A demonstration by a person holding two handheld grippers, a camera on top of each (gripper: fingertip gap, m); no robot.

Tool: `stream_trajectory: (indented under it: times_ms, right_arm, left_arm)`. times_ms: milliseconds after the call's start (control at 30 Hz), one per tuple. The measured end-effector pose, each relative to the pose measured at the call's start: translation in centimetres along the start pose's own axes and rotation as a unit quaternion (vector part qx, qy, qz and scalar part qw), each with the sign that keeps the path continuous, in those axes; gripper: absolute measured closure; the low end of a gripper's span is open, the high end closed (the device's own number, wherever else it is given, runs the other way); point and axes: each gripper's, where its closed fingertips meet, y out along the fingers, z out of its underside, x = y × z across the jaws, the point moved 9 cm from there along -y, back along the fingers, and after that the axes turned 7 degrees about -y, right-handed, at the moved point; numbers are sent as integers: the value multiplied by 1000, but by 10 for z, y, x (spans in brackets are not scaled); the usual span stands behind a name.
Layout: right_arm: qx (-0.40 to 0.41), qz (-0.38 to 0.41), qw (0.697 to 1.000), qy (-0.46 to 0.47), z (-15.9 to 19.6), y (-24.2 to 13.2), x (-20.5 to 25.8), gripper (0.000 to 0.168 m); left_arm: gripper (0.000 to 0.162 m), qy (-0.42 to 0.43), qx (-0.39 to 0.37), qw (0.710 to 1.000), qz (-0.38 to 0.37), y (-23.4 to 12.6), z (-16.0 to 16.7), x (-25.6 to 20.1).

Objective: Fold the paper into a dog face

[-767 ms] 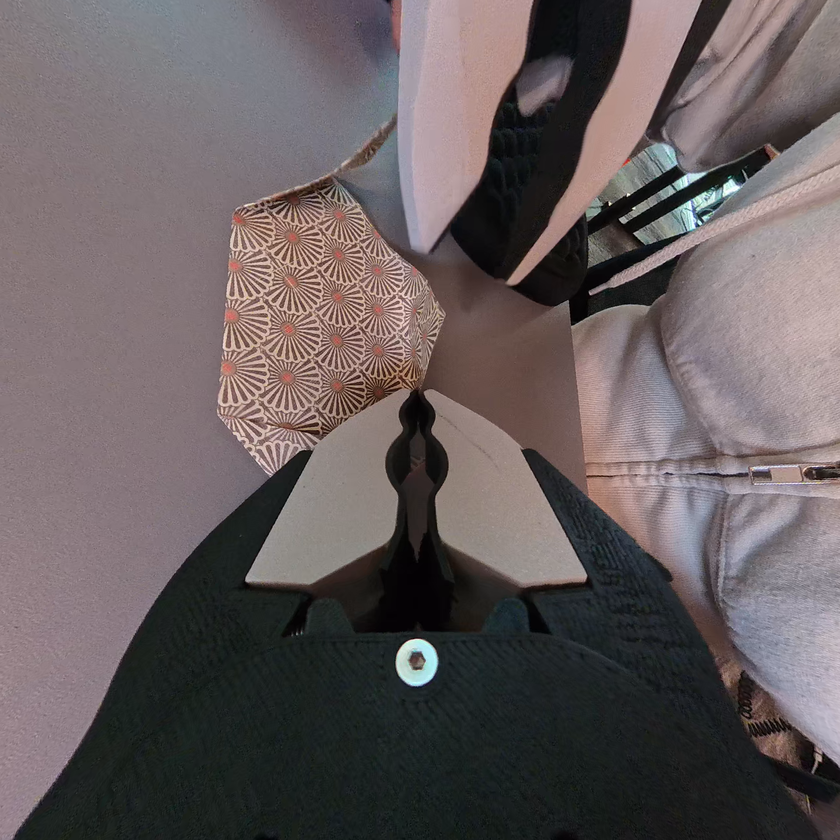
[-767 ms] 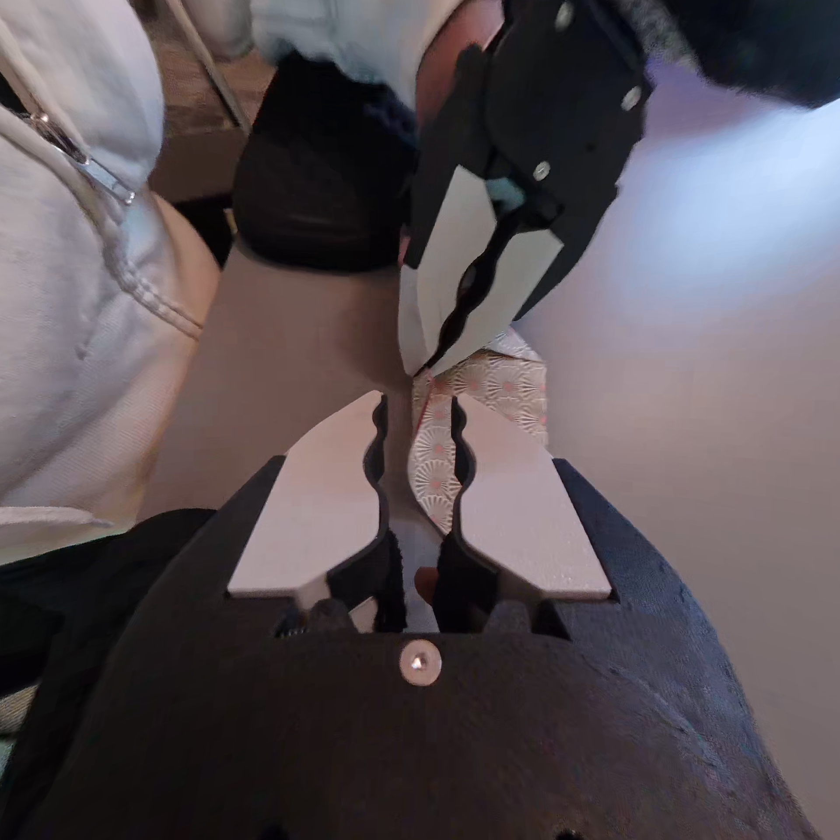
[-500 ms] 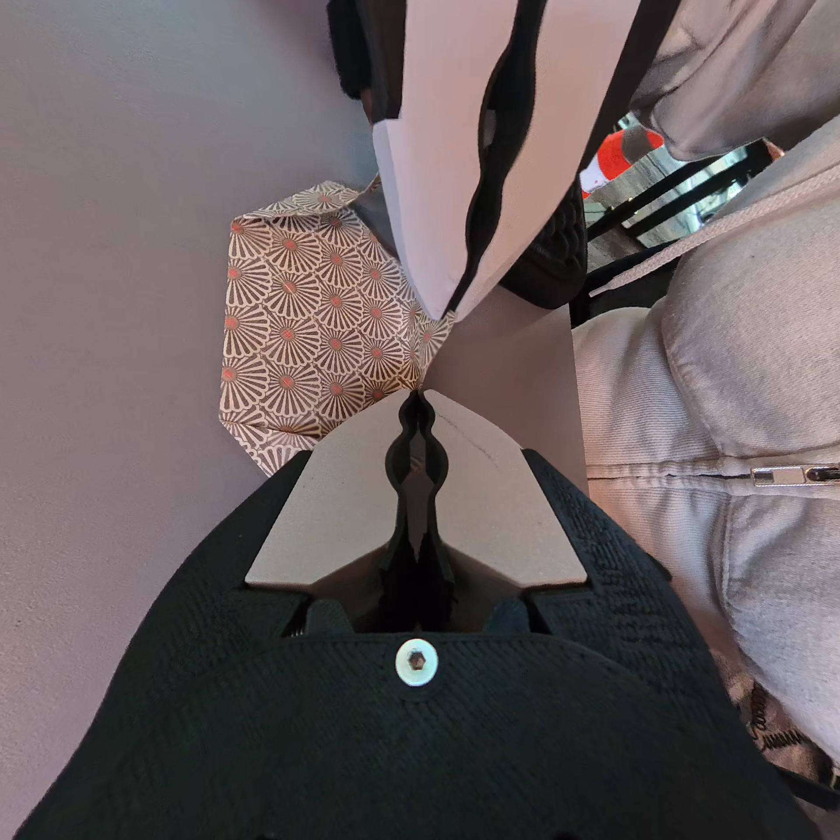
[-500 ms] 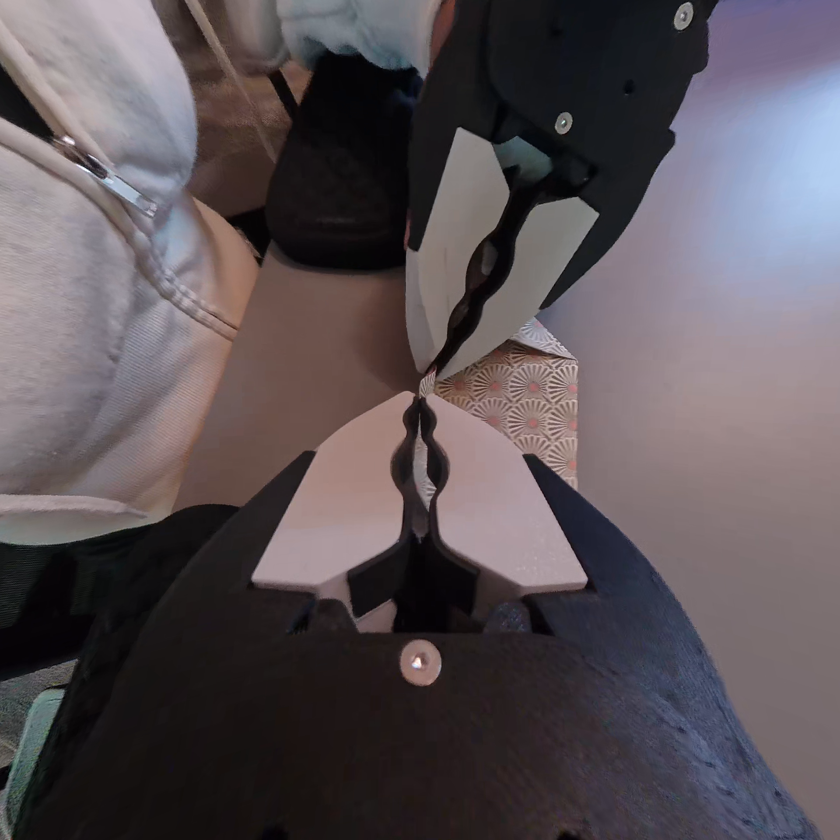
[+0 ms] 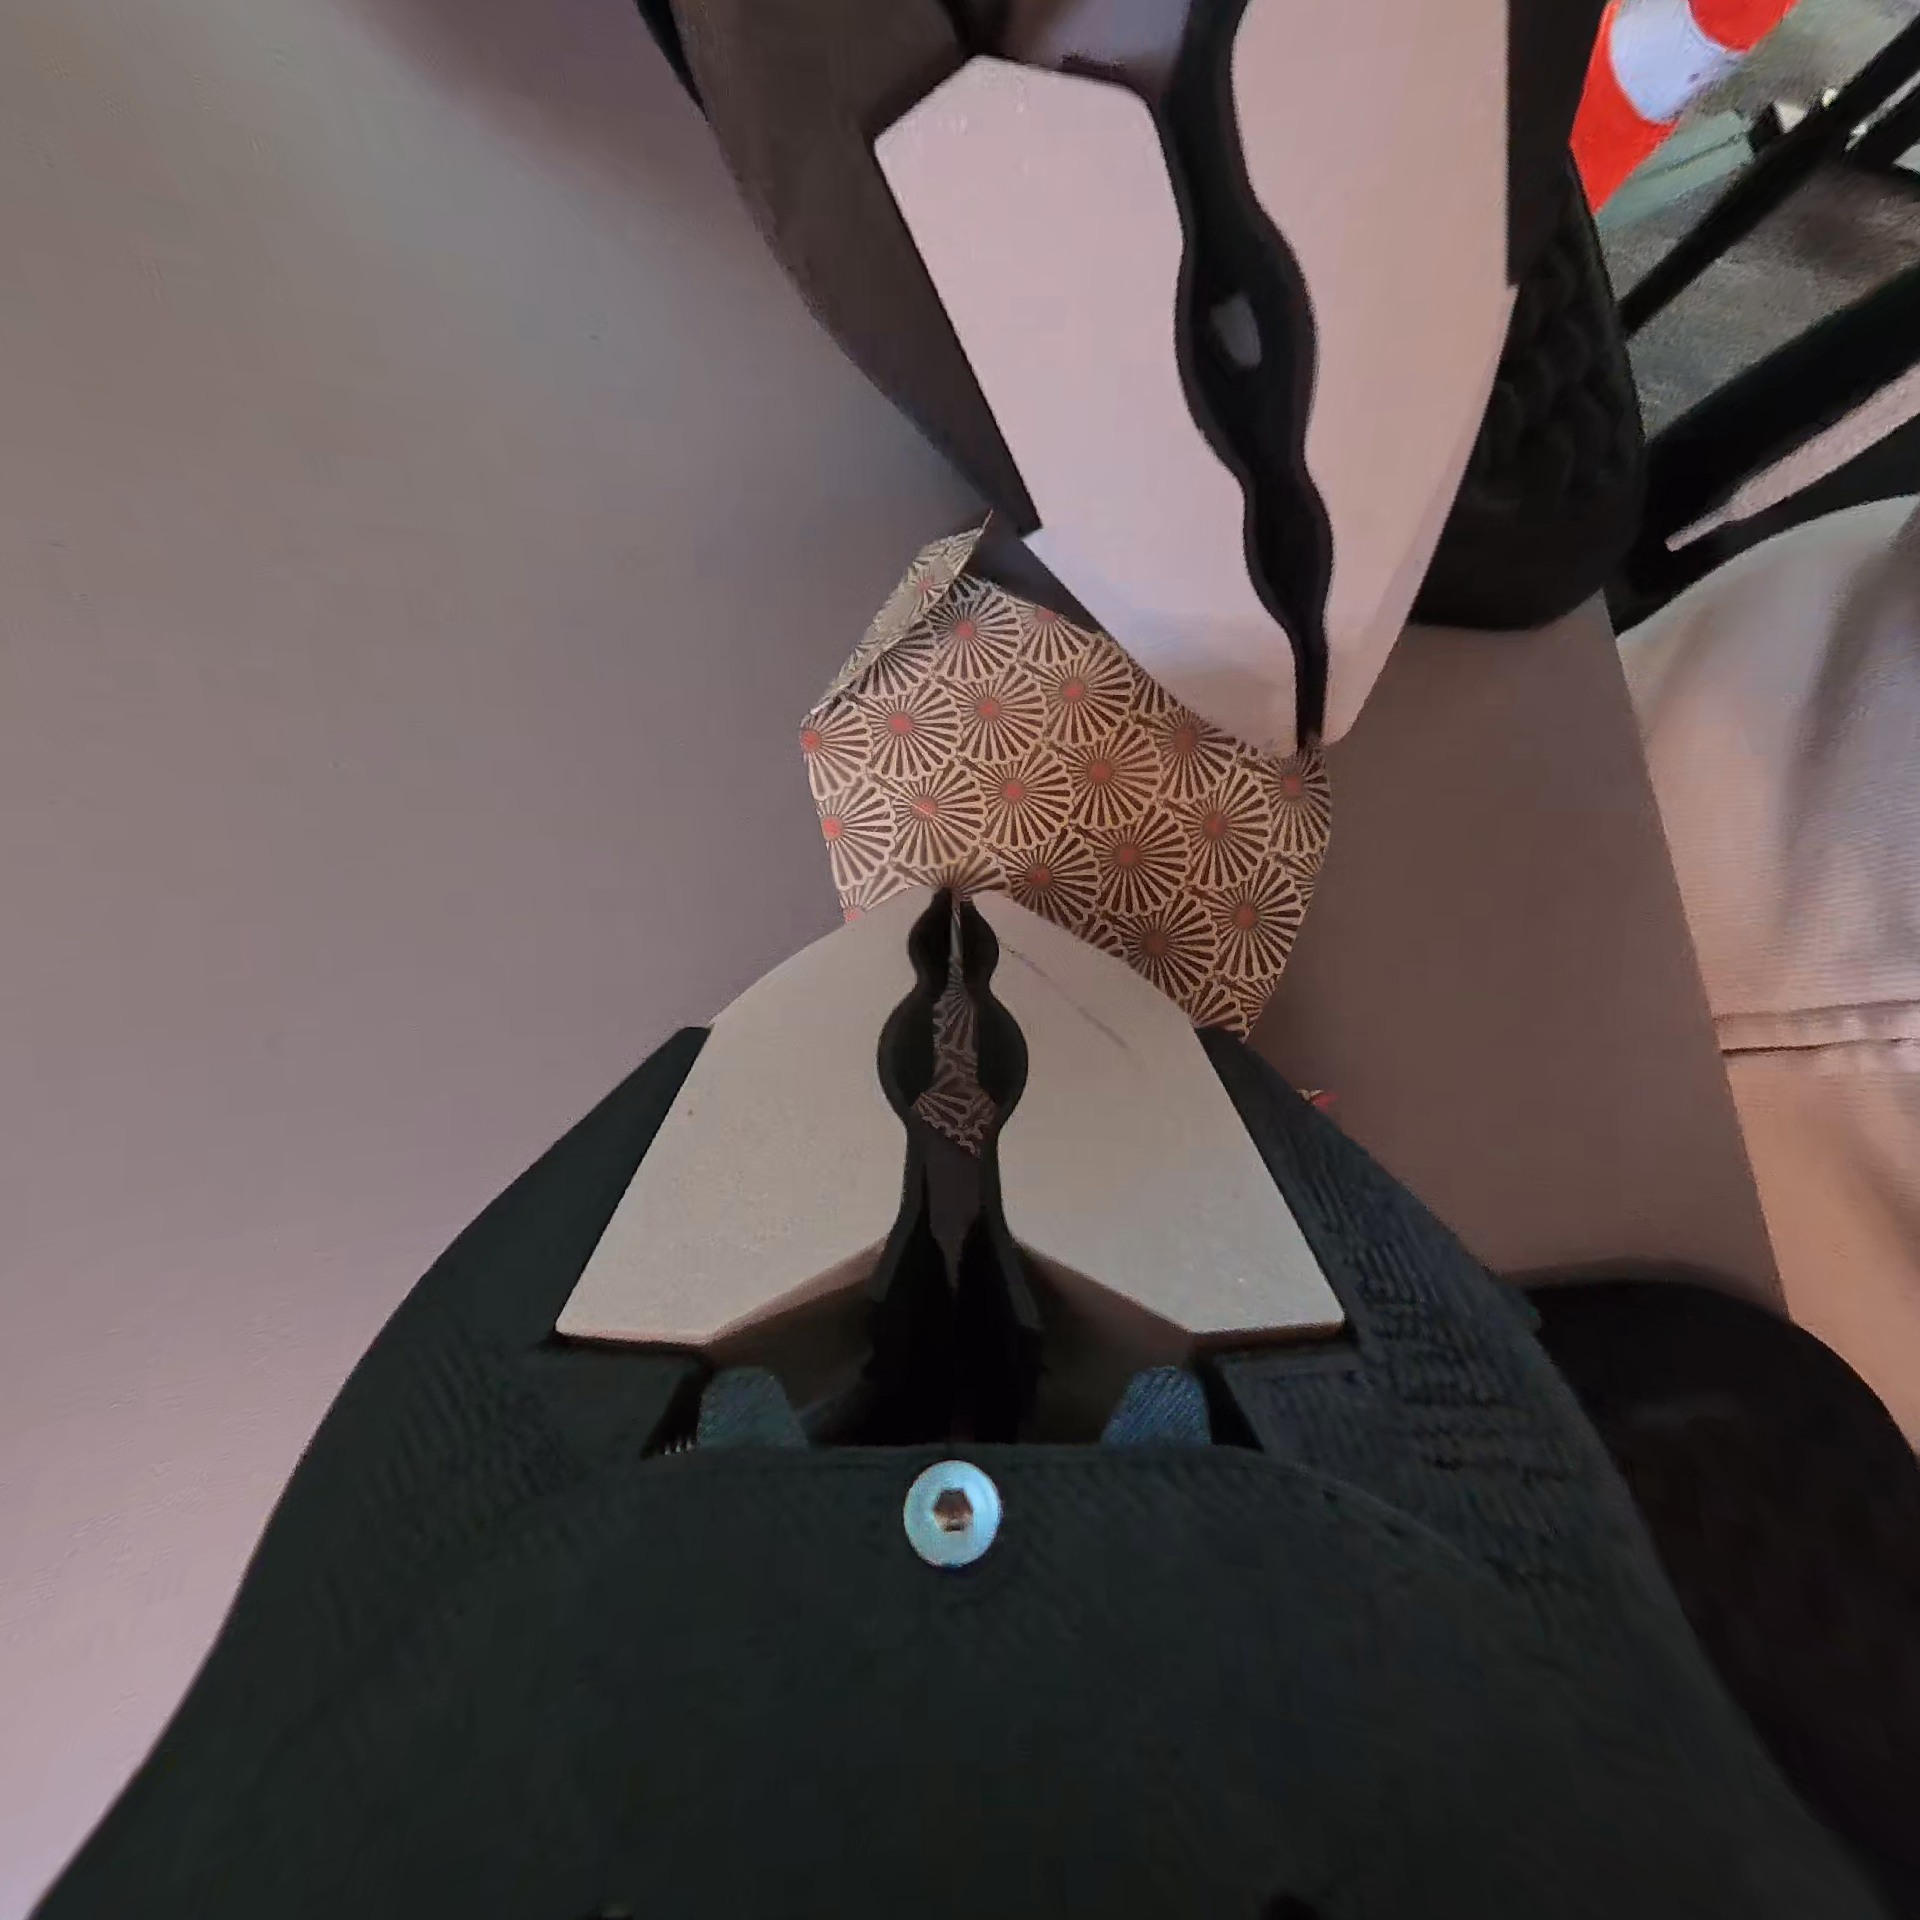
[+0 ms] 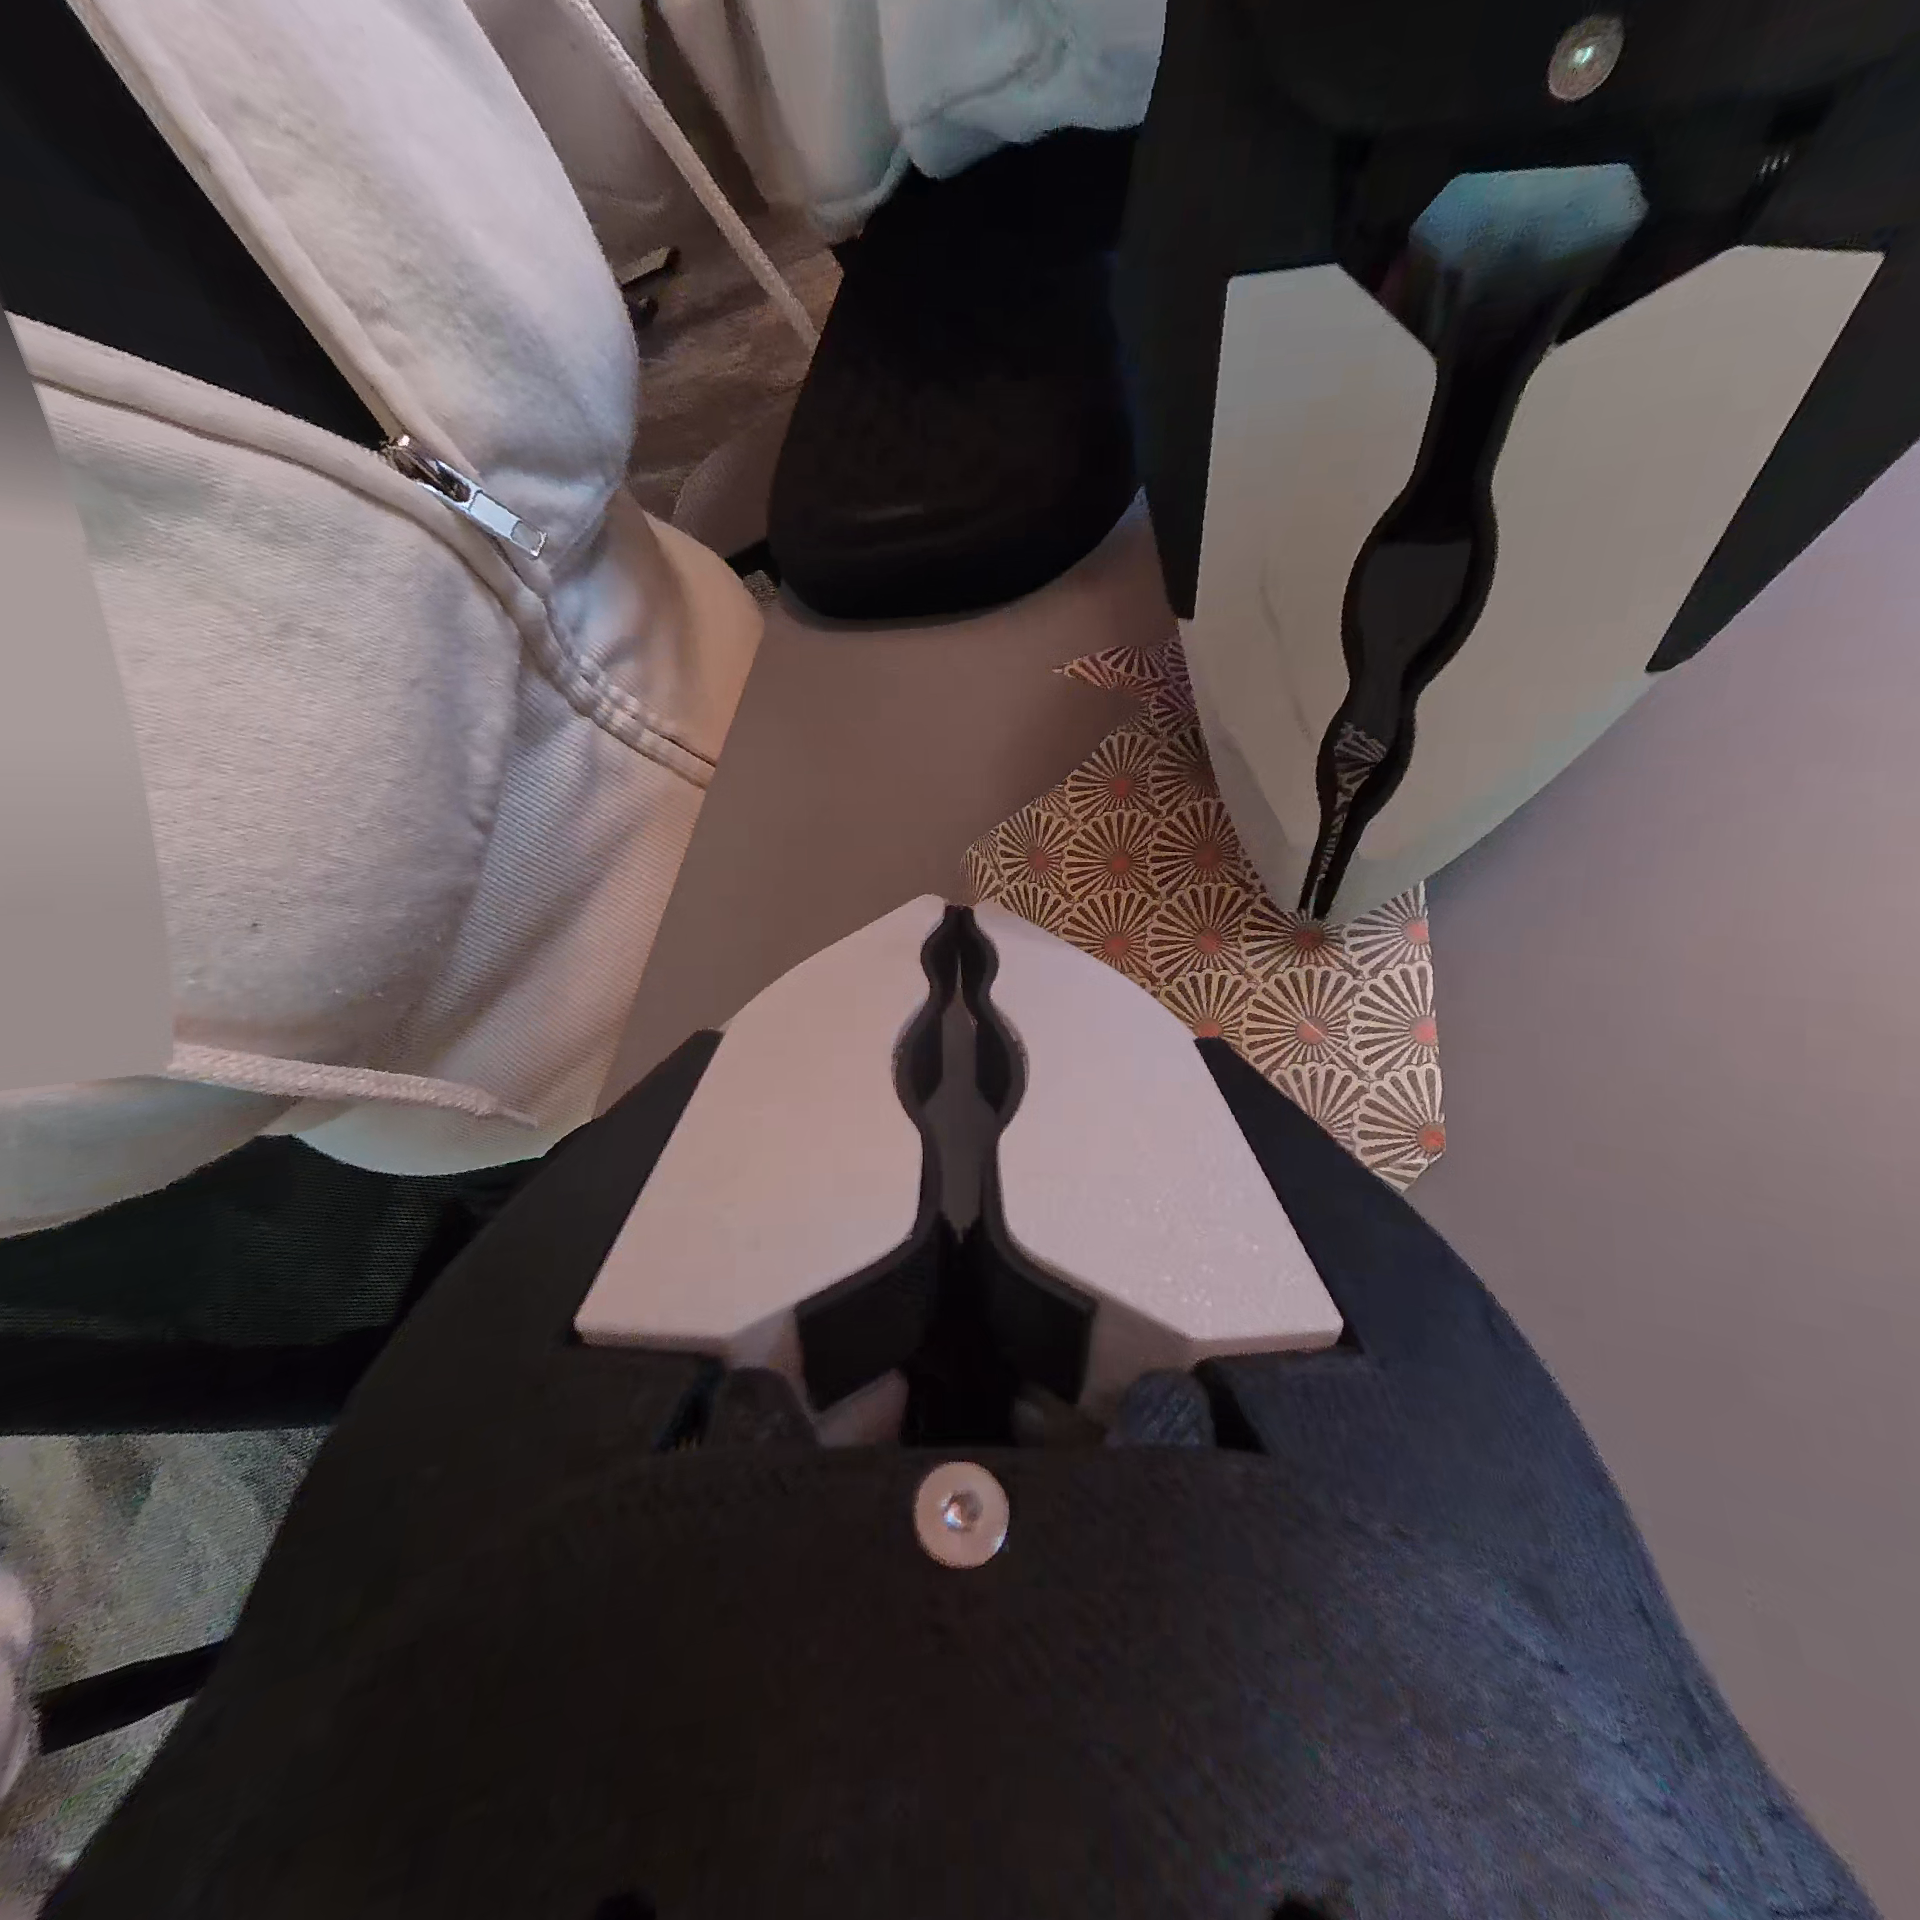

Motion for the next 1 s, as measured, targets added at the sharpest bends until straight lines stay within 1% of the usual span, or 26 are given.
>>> stream_trajectory:
  times_ms: [33,267,567,767,1000]
  right_arm:
    - [2,-3,1000,2,1,1,0,168]
    - [5,-17,999,38,1,3,-5,168]
    - [23,22,994,105,6,4,-23,168]
    - [48,56,992,103,7,6,-25,168]
    - [87,123,987,64,5,11,-20,168]
  left_arm:
    - [160,0,3,1000,1,1,1,0]
    - [161,-4,7,1000,15,2,6,1]
    - [161,-1,0,1000,21,2,7,2]
    - [161,3,-1,1000,18,2,7,2]
    - [161,8,-2,1000,14,2,7,1]
